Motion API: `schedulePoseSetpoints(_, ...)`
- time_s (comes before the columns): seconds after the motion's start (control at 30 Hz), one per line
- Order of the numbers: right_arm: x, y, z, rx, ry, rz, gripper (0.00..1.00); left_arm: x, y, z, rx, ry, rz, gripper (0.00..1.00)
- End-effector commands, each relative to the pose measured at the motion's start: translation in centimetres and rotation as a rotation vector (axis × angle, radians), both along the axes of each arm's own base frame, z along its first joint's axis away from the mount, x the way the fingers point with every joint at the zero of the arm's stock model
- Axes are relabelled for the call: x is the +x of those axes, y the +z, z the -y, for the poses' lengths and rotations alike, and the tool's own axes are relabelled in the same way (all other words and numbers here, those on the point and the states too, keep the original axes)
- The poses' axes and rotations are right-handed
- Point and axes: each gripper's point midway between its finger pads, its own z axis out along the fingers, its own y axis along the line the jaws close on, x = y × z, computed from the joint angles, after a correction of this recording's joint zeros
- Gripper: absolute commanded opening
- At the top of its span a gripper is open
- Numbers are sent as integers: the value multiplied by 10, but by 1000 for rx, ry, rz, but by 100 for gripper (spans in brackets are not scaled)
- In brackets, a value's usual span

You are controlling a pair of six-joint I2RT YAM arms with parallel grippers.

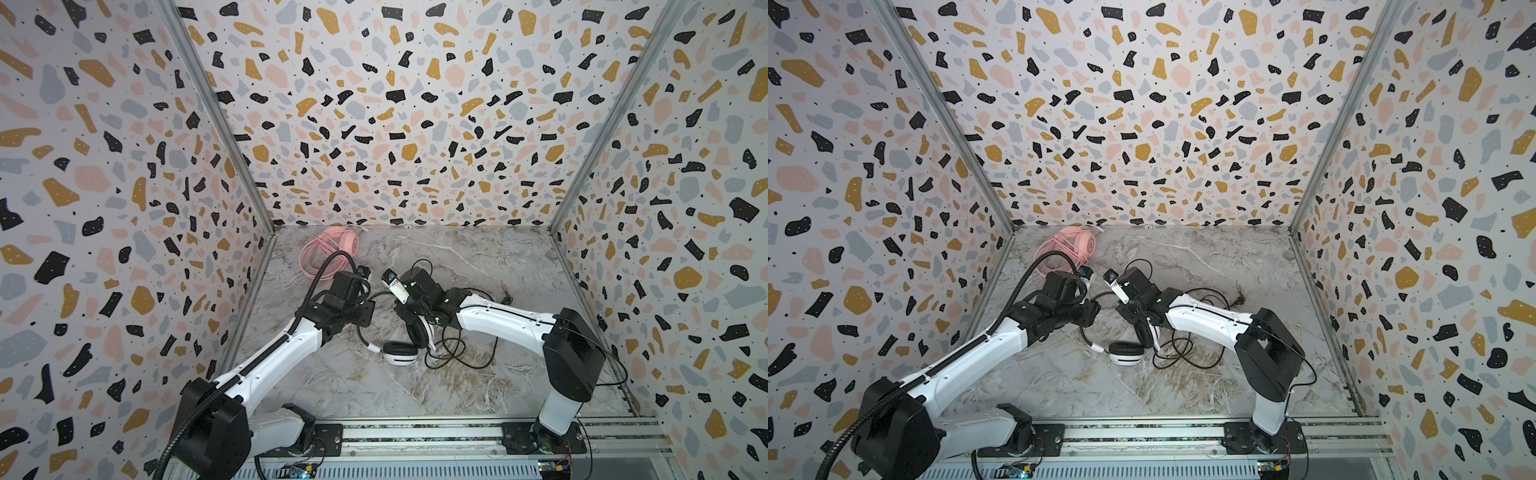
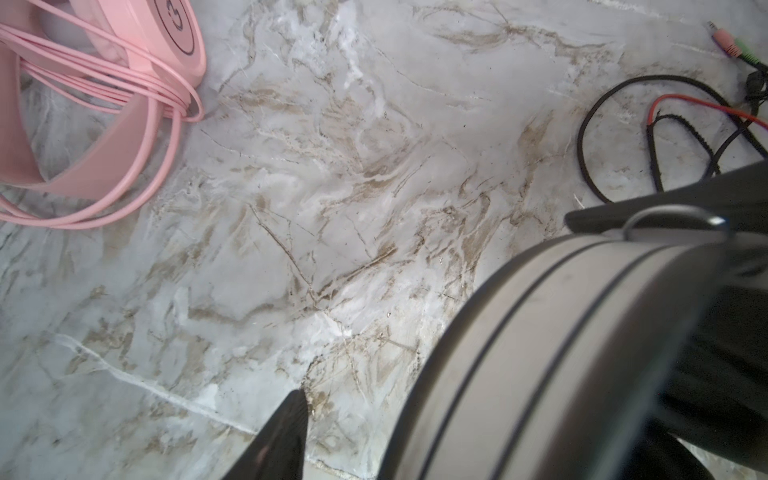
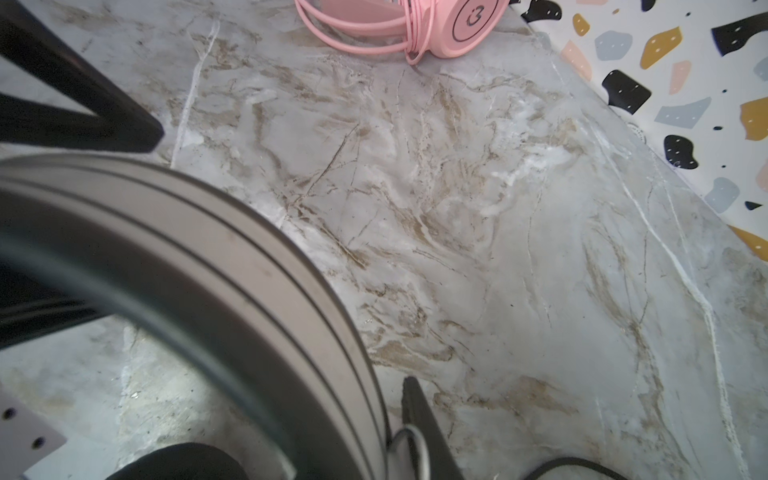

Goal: Wrap the headphones

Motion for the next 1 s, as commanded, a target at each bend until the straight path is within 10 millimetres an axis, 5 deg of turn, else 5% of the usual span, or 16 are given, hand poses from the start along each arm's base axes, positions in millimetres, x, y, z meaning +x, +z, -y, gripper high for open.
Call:
schedulePoseSetpoints(0.0, 4, 19, -13, 41, 14, 12, 10, 11, 24, 1, -37, 14, 83, 54)
schedulePoseSetpoints(0.17, -5, 18, -23, 48, 47, -10, 9, 14, 32, -13, 1, 76, 126, 51)
schedulePoseSetpoints(0.4, -12, 40, -25, 89, 58, 12, 9, 14, 11, -10, 29, 60, 52, 52)
schedulePoseSetpoints(0.7, -19, 52, -27, 109, 69, 25, 9, 13, 18, -13, 30, 74, 77, 29)
schedulePoseSetpoints(0.9, -25, 66, -33, 169, 97, 24, 9, 12, 9, -10, 25, 57, 48, 41)
schedulePoseSetpoints(0.97, -27, 67, -34, 176, 102, 25, 9, 12, 5, -10, 42, 57, 31, 35)
